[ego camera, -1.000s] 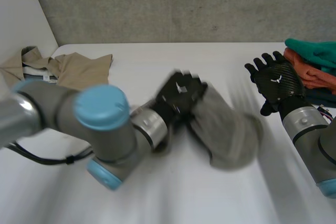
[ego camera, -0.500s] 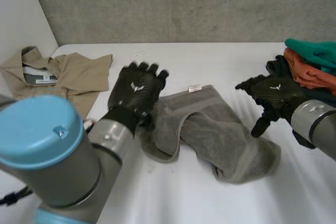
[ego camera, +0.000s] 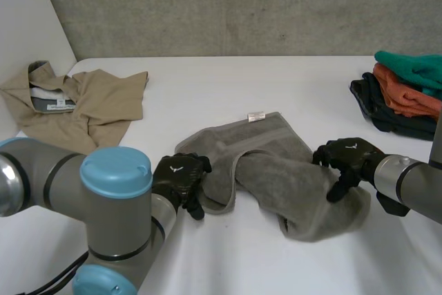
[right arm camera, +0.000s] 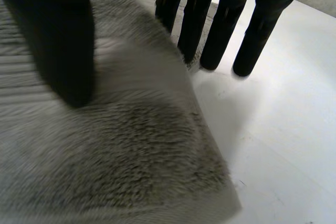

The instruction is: Fold the laundry.

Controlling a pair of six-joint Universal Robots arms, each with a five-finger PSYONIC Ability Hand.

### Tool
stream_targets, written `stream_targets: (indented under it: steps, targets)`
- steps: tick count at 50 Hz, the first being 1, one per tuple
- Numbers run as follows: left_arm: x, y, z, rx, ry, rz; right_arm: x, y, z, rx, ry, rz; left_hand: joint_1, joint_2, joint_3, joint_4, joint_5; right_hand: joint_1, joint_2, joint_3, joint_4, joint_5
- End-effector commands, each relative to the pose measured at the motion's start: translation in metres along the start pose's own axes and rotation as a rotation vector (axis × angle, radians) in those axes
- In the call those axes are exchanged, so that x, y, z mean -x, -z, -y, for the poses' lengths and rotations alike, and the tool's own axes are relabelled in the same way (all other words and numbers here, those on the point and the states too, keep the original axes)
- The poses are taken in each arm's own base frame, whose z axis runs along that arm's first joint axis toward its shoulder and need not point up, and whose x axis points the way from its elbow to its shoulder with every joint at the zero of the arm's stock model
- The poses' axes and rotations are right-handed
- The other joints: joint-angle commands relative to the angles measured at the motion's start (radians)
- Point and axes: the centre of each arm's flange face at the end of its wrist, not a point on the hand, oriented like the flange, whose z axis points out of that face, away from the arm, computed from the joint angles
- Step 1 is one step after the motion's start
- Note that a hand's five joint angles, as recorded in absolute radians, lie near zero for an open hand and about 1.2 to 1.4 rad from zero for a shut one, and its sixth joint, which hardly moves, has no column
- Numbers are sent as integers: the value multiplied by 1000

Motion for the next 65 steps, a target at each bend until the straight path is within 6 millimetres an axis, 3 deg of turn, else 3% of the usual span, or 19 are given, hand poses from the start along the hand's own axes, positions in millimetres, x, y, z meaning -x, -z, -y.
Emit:
stream_targets:
  steps: [1, 6, 9, 13, 14, 20, 25, 30, 36, 40, 43, 47, 52, 55, 58, 61, 62, 63, 65]
  targets:
    - [-4, -19, -3, -2, -9, -2, -3, -3, -1, -29, 12, -20, 82, 93, 93, 86, 84, 632, 625, 631, 633, 640]
    - [-4, -28, -3, -10, -43, 1, -8, -6, 2, -83, 35, -50, 94, 104, 105, 98, 95, 632, 625, 631, 633, 640]
    - [-3, -33, -3, -12, -93, 4, -9, -7, 3, -105, 44, -60, 222, 233, 233, 227, 224, 632, 625, 631, 633, 640]
    - [4, -39, 0, -26, -137, 25, -9, -4, 6, -128, 56, -75, 732, 743, 743, 737, 734, 632, 625, 631, 633, 640]
    - [7, -42, 3, -47, -143, 36, -8, -4, 7, -130, 58, -74, 948, 959, 959, 953, 950, 632, 625, 631, 633, 640]
    - [15, -51, 18, -107, -144, 63, -11, 6, 20, -174, 77, -94, 951, 961, 961, 955, 952, 632, 625, 631, 633, 640]
    - [27, -49, 33, -141, -156, 98, -16, 28, 52, -269, 129, -142, 951, 961, 961, 955, 952, 632, 625, 631, 633, 640]
    - [65, -13, 101, -312, -118, 199, -23, 66, 93, -375, 263, -227, 951, 961, 961, 955, 952, 632, 625, 631, 633, 640]
    - [83, 42, 163, -516, -98, 260, -35, 116, 127, -384, 412, -324, 951, 961, 961, 955, 952, 632, 625, 631, 633, 640]
    - [80, 60, 175, -567, -107, 236, -30, 133, 129, -287, 453, -291, 951, 961, 961, 955, 952, 632, 625, 631, 633, 640]
    - [76, 60, 173, -563, -117, 206, -24, 136, 120, -179, 507, -246, 951, 961, 961, 955, 952, 632, 625, 631, 633, 640]
    - [75, 44, 156, -496, -127, 171, -23, 120, 108, -100, 576, -194, 951, 961, 961, 955, 952, 632, 625, 631, 633, 640]
    - [77, -6, 124, -375, -233, 176, -30, 88, 98, -62, 552, -167, 951, 961, 961, 955, 952, 632, 625, 631, 633, 640]
    - [79, -37, 126, -387, -354, 204, -33, 62, 101, -99, 566, -205, 951, 961, 961, 955, 952, 632, 625, 631, 633, 640]
    - [85, -58, 140, -454, -442, 248, -42, 36, 115, -186, 590, -332, 951, 961, 961, 955, 952, 632, 625, 631, 633, 640]
    - [98, -78, 177, -619, -534, 348, -54, 23, 138, -316, 606, -479, 951, 961, 961, 955, 952, 632, 625, 631, 633, 640]
    - [101, -80, 190, -676, -549, 376, -61, 19, 158, -437, 616, -582, 951, 961, 961, 955, 952, 632, 625, 631, 633, 640]
    - [104, -80, 216, -805, -568, 422, -64, 19, 169, -509, 623, -638, 951, 961, 961, 955, 952, 632, 625, 631, 633, 640]
    - [107, -77, 243, -949, -572, 465, -67, 22, 191, -659, 637, -728, 951, 961, 961, 955, 952, 632, 625, 631, 633, 640]
